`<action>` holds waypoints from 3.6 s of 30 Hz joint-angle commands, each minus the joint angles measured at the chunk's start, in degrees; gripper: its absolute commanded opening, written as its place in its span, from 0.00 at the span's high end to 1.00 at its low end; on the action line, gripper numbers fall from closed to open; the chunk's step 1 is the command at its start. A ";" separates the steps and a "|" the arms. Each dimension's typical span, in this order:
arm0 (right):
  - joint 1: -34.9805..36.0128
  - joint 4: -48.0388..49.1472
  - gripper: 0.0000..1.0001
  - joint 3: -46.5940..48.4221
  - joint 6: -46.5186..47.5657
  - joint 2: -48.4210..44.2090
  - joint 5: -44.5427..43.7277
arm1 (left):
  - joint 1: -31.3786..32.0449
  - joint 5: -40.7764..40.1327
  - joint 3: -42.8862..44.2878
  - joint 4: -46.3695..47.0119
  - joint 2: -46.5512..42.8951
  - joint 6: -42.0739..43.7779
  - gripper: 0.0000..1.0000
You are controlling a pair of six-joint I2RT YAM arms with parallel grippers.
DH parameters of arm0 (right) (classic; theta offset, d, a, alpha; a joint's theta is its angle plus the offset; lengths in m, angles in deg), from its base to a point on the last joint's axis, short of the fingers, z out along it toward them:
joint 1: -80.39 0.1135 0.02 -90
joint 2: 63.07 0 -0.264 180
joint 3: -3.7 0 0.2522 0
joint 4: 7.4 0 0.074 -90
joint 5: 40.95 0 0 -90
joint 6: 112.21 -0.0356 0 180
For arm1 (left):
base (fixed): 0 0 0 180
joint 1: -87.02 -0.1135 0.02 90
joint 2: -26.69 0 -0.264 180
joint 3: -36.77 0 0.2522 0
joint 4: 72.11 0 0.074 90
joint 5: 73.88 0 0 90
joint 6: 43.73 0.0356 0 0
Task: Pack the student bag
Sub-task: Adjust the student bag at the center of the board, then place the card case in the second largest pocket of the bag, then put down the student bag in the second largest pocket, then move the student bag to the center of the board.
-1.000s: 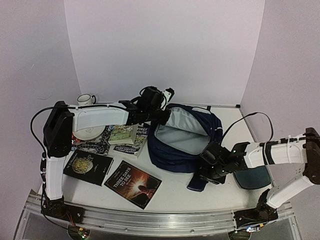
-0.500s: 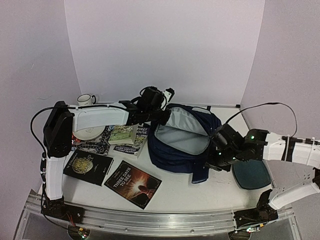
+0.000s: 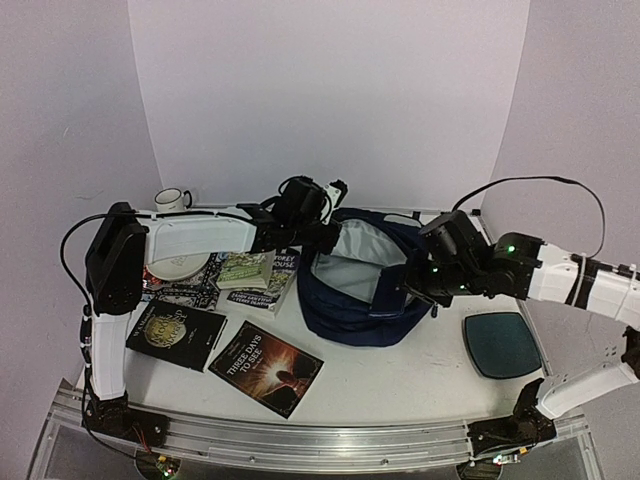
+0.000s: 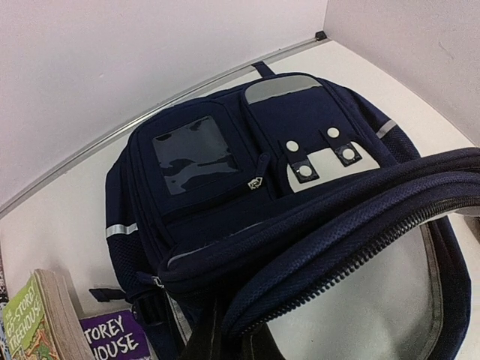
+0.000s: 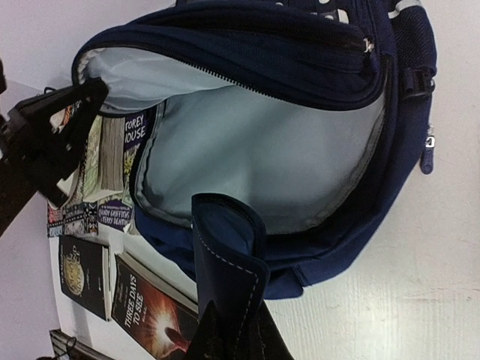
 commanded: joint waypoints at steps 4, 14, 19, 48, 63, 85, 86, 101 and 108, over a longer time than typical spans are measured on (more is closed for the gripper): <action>-4.01 20.13 1.00 -7.10 -8.56 5.81 -1.09 | 0.26 9.49 0.91 1.61 -5.89 -6.38 1.00; -12.66 28.94 1.00 -9.31 -12.97 8.58 1.30 | 0.97 13.77 -1.36 1.65 -8.26 -7.13 1.00; -13.97 29.69 1.00 -9.81 -16.43 11.92 -0.24 | 1.76 16.20 -1.89 2.43 -8.94 -7.74 1.00; -14.83 29.86 0.27 -6.84 -1.12 21.03 5.75 | 3.38 22.81 -14.24 6.94 -8.53 -6.25 1.00; -14.84 3.41 0.02 -6.88 17.83 -1.32 4.17 | 7.06 20.24 -16.92 6.17 -10.06 -1.66 0.95; -7.12 -3.85 0.02 20.61 46.46 26.58 9.01 | -10.68 21.40 -27.84 4.63 -16.66 -19.53 0.36; -6.16 -4.76 0.02 21.71 47.73 28.22 7.36 | -11.25 21.93 -27.28 4.65 -15.58 -20.10 0.36; -9.20 -14.01 0.02 13.83 50.41 28.26 -9.03 | -12.36 24.21 -20.71 4.72 -7.54 -23.98 0.36; -10.46 -13.30 0.02 11.96 51.99 23.14 -2.20 | -12.36 29.06 -16.93 6.18 -2.90 -27.13 0.36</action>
